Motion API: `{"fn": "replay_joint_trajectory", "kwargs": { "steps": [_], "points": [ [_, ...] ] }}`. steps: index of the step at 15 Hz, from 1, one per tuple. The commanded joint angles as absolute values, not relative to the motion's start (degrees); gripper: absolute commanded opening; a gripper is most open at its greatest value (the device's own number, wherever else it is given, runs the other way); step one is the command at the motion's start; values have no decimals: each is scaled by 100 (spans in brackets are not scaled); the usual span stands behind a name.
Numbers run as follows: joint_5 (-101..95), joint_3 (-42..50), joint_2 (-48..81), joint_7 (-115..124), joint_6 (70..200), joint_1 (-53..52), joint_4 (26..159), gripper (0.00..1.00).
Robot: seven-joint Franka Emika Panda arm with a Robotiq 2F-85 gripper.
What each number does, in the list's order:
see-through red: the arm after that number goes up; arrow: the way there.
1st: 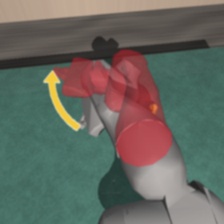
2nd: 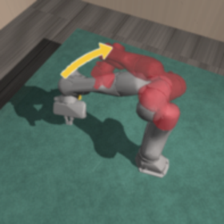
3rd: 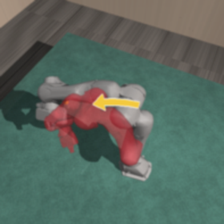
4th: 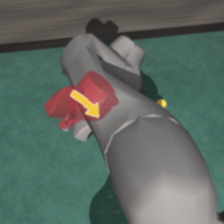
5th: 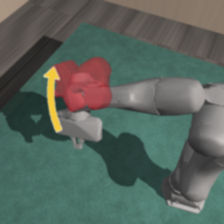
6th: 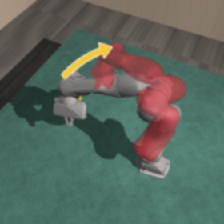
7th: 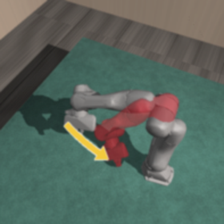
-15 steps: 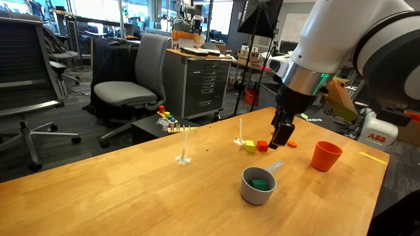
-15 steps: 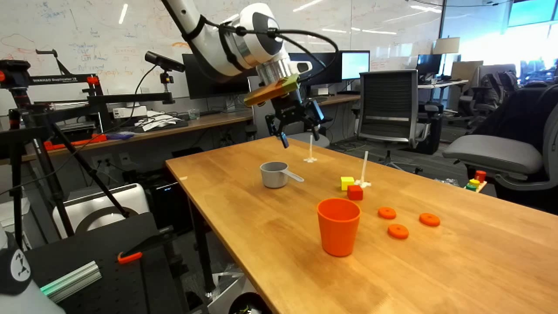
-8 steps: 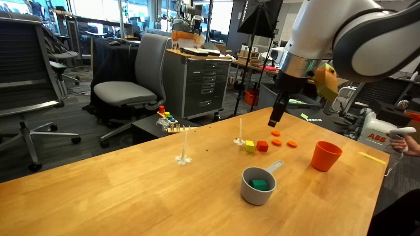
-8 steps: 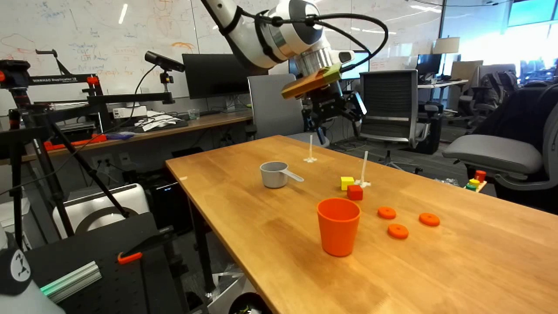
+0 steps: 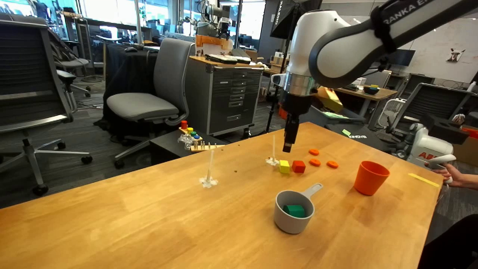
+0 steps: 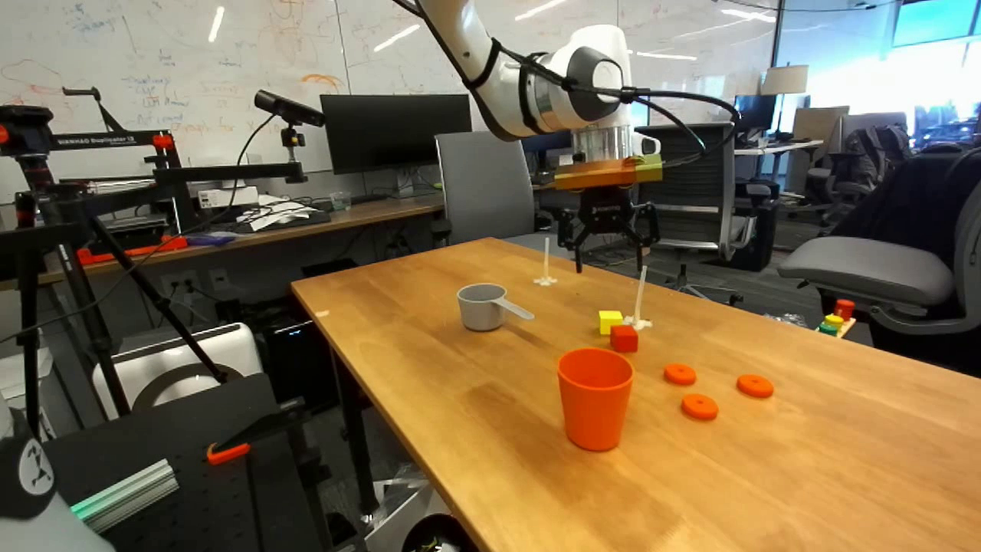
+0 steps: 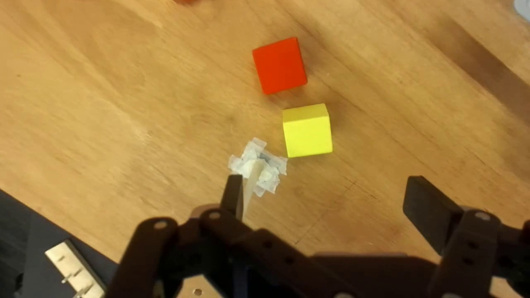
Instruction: Place the green, yellow and orange blocks inside the grey measuring cup
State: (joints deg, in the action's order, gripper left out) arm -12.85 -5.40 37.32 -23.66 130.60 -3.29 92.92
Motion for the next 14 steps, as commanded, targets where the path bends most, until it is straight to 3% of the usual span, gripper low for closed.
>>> {"fn": "replay_joint_trajectory", "kwargs": {
  "steps": [1, 6, 14],
  "points": [
    [-1095, -701, 4588, -2966, 12142, -235, 7918, 100],
    [-885, -818, 5120, -3314, 11691, -140, 7303, 100],
    [-598, -881, 5253, -3190, 11657, -116, 7381, 100]
  ]
}}
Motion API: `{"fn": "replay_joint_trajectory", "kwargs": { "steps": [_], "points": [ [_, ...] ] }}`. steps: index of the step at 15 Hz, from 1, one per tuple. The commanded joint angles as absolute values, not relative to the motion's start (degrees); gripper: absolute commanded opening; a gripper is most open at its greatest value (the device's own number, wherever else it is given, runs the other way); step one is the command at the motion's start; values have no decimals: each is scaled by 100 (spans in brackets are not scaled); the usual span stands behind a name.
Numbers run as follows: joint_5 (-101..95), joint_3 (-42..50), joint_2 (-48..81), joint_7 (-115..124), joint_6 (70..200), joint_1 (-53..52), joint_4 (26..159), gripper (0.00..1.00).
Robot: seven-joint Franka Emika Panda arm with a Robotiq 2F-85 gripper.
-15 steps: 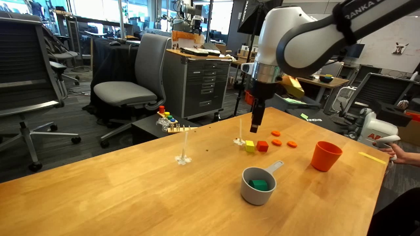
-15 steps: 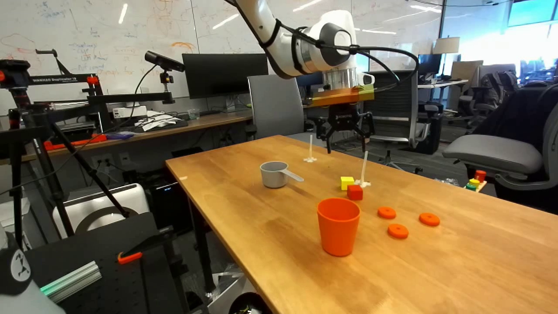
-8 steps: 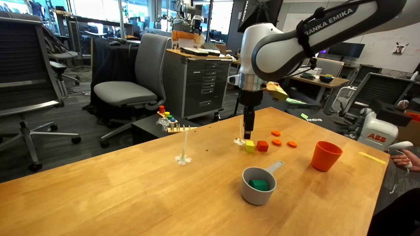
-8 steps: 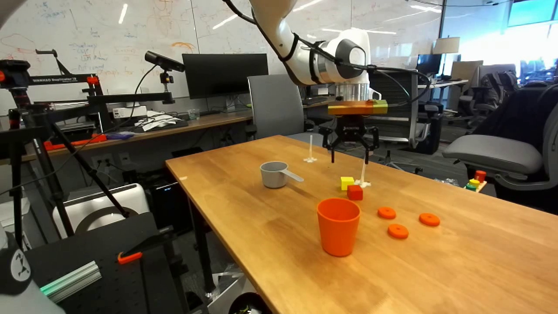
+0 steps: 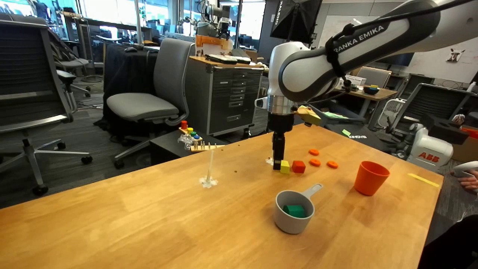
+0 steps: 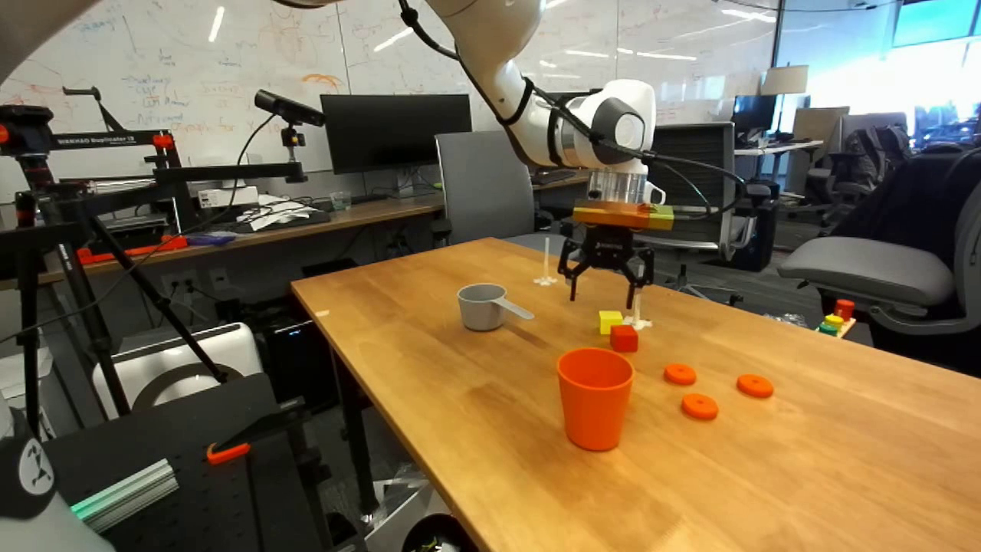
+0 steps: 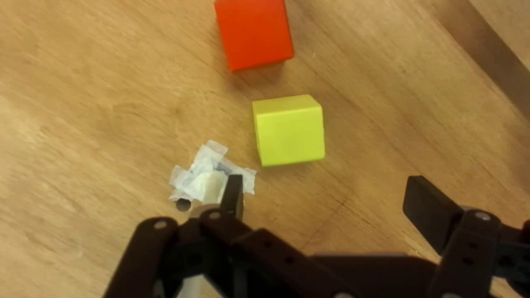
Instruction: Place the green, yellow and orange blocks inside the grey measuring cup
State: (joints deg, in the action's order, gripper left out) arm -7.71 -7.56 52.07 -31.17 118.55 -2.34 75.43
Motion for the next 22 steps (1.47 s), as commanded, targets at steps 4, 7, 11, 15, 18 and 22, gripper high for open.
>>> {"fn": "replay_joint_trajectory", "kwargs": {
  "steps": [4, 7, 11, 15, 18, 22],
  "points": [
    [-631, -809, 5111, -3104, 11660, -94, 7561, 100],
    [-668, -761, 5104, -3035, 11686, -66, 7663, 100],
    [-650, -785, 5129, -3037, 11777, -15, 7777, 100],
    [-633, -801, 5114, -3034, 11970, 21, 7919, 56],
    [-619, -807, 5044, -3005, 12059, 55, 8028, 33],
    [-595, -842, 4790, -2883, 12181, 29, 8131, 14]
  ]
}}
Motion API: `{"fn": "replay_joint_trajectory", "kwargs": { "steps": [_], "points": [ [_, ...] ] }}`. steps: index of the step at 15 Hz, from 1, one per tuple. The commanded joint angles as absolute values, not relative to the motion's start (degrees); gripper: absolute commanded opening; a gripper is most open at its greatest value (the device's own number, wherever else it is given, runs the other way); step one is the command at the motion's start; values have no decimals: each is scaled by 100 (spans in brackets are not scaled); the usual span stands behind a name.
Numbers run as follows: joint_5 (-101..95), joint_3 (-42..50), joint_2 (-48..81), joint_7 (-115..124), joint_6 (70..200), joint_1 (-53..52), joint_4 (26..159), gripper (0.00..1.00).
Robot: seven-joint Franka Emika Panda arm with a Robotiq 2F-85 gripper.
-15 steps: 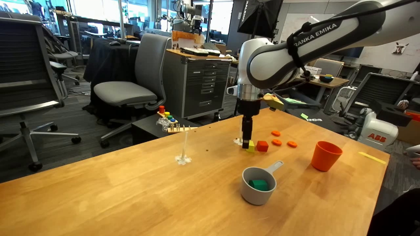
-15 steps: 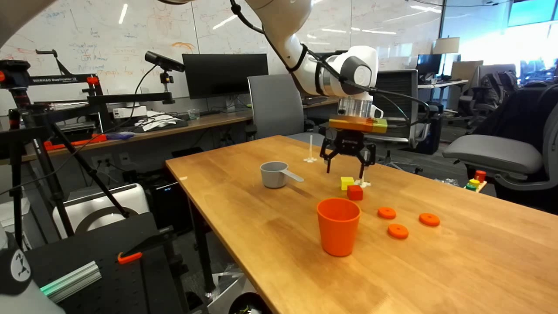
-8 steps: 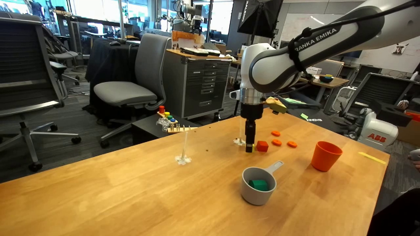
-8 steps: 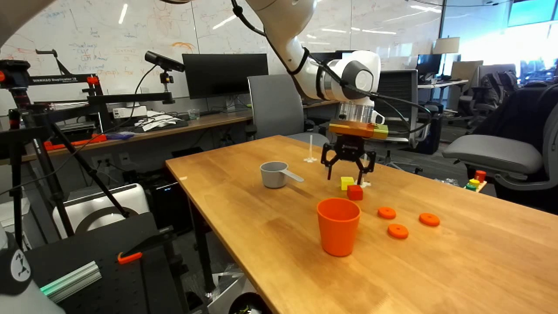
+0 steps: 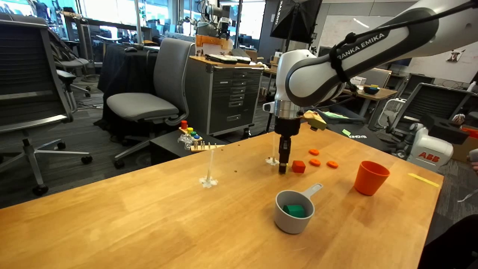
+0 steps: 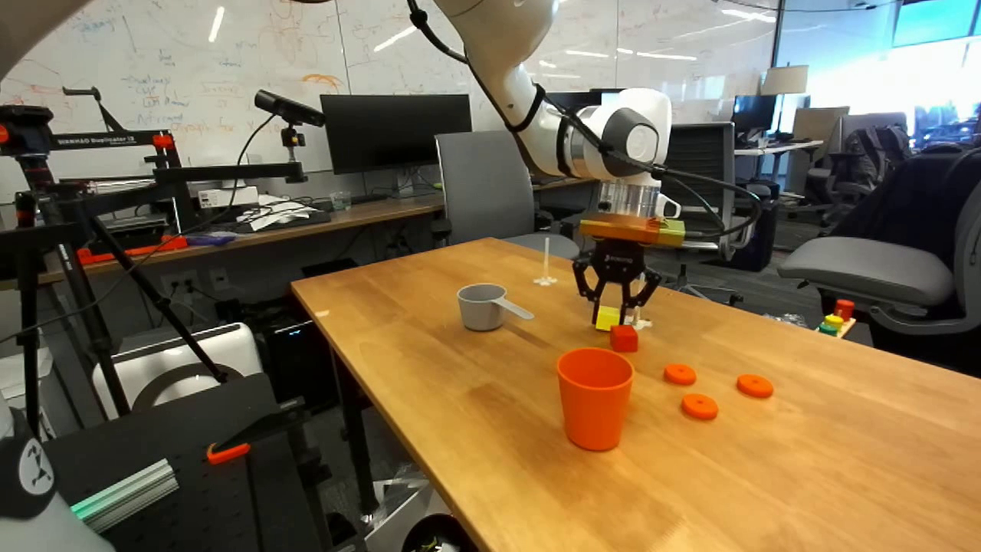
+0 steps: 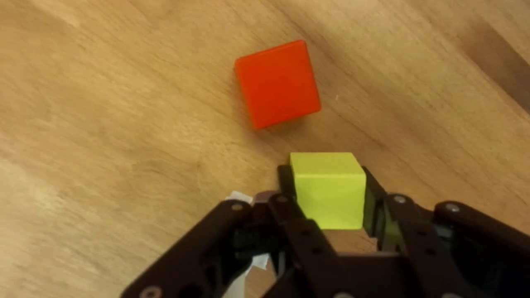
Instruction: Place the green, yellow and orange blocks inside the grey measuring cup
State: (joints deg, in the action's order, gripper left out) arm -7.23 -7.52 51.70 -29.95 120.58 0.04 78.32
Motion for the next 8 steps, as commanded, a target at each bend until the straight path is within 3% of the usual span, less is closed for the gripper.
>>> {"fn": "replay_joint_trajectory", "kwargs": {
  "steps": [1, 8],
  "points": [
    [-606, -870, 4651, -2829, 12138, -36, 8176, 14],
    [-255, -1391, 3807, -2756, 11866, -401, 8681, 14]
  ]
}}
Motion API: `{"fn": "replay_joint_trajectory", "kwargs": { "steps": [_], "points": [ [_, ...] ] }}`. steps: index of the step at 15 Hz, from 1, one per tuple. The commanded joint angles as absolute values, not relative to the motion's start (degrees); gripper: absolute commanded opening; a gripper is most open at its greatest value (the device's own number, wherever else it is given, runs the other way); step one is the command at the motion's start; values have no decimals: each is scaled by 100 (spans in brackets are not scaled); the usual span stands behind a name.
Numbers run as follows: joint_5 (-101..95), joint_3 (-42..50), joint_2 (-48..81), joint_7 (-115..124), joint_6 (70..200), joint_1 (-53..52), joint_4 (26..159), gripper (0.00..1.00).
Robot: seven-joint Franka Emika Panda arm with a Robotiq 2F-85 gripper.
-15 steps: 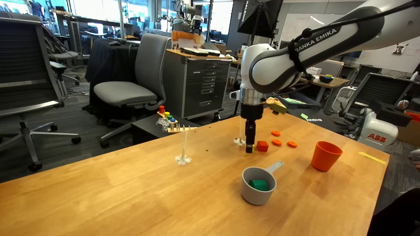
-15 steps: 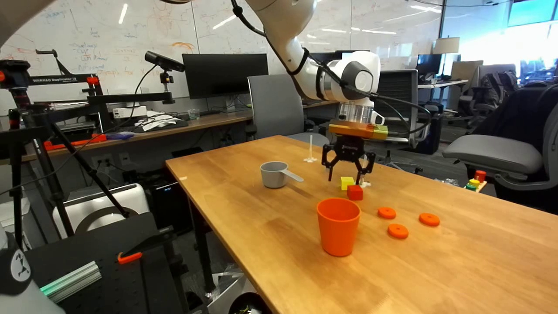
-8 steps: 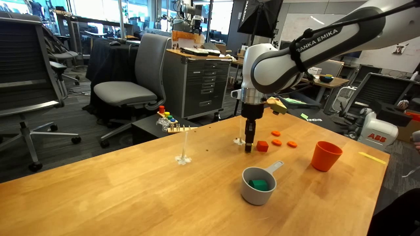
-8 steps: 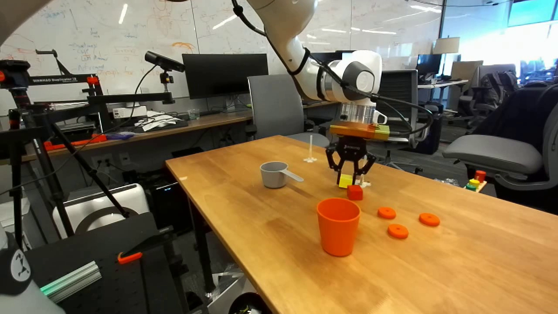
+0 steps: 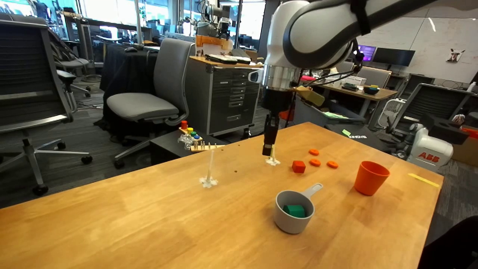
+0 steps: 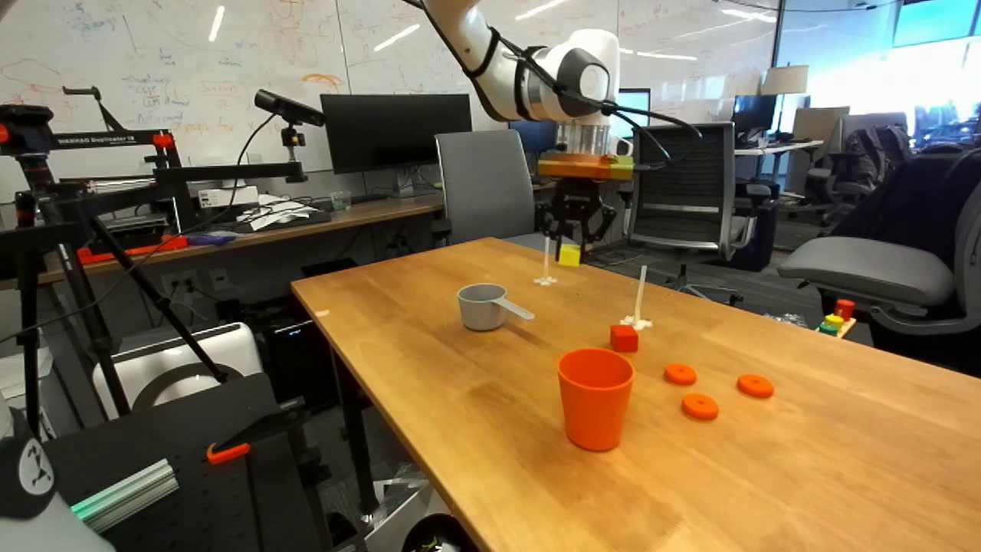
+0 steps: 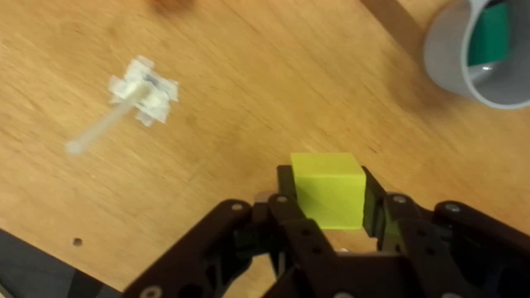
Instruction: Place the green, yellow and orange blocks inside the grey measuring cup
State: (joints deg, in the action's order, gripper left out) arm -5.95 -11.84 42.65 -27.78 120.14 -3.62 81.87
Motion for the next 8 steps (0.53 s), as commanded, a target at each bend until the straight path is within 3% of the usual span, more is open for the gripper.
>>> {"fn": "replay_joint_trajectory", "kwargs": {
  "steps": [1, 8],
  "points": [
    [-155, -1438, 3699, -2727, 11821, -442, 8838, 14],
    [376, -1559, 3086, -2568, 11958, -523, 10147, 14]
  ]
}}
